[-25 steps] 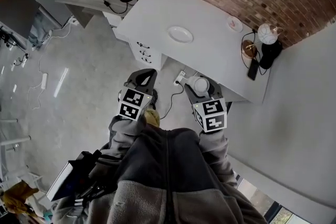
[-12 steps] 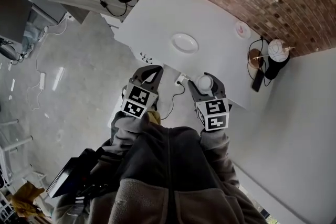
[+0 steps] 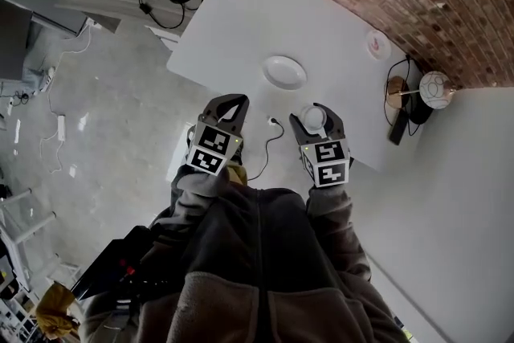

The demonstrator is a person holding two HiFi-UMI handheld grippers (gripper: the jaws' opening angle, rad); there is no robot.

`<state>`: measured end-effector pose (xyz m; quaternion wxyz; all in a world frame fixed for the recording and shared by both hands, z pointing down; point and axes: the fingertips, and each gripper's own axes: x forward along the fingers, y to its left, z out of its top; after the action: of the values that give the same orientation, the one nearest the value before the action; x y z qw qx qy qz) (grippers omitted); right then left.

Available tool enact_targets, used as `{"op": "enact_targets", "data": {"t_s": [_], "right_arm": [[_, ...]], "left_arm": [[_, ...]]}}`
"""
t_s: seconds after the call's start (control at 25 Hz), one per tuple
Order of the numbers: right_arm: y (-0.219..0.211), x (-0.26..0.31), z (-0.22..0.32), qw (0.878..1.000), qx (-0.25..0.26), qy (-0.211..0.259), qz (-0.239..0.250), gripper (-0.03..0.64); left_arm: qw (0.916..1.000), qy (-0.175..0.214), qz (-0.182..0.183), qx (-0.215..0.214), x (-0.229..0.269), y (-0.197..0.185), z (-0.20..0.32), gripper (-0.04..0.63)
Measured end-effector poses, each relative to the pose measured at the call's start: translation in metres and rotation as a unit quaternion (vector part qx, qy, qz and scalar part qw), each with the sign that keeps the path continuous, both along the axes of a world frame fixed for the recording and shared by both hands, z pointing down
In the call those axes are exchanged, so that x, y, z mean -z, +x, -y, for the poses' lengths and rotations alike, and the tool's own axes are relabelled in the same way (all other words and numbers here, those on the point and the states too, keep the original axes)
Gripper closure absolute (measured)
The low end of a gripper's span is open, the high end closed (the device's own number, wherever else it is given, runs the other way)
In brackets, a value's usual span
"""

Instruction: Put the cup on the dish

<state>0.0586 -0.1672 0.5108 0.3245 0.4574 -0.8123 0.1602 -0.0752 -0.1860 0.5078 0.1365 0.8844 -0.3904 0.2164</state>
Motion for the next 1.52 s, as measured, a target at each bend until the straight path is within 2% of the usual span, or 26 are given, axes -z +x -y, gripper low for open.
{"op": "enact_targets", "data": {"t_s": [0.32, 0.76, 1.08, 1.52], "right_arm": [[-0.009, -0.038, 0.049, 1.000, 0.008, -0.026, -0.015, 0.359], [-0.011, -0.086, 0.080, 0.999, 0.011, -0.028, -0.014, 0.359], [0.009, -0.165, 0.103, 0.999, 0.005, -0.051, -0.014, 0.359], [0.007, -0.228, 0.136, 0.997, 0.022, -0.064, -0.024, 0.359]], "left_arm": [[0.9994, -0.032, -0.001, -0.011, -0.027, -0.007, 0.044, 0.589], [0.9992, -0.037, 0.010, -0.008, -0.070, 0.007, 0.079, 0.589], [0.9974, -0.066, 0.028, 0.007, -0.116, 0.013, 0.078, 0.589], [0.9941, -0.098, 0.043, 0.017, -0.159, 0.005, 0.063, 0.590]]}}
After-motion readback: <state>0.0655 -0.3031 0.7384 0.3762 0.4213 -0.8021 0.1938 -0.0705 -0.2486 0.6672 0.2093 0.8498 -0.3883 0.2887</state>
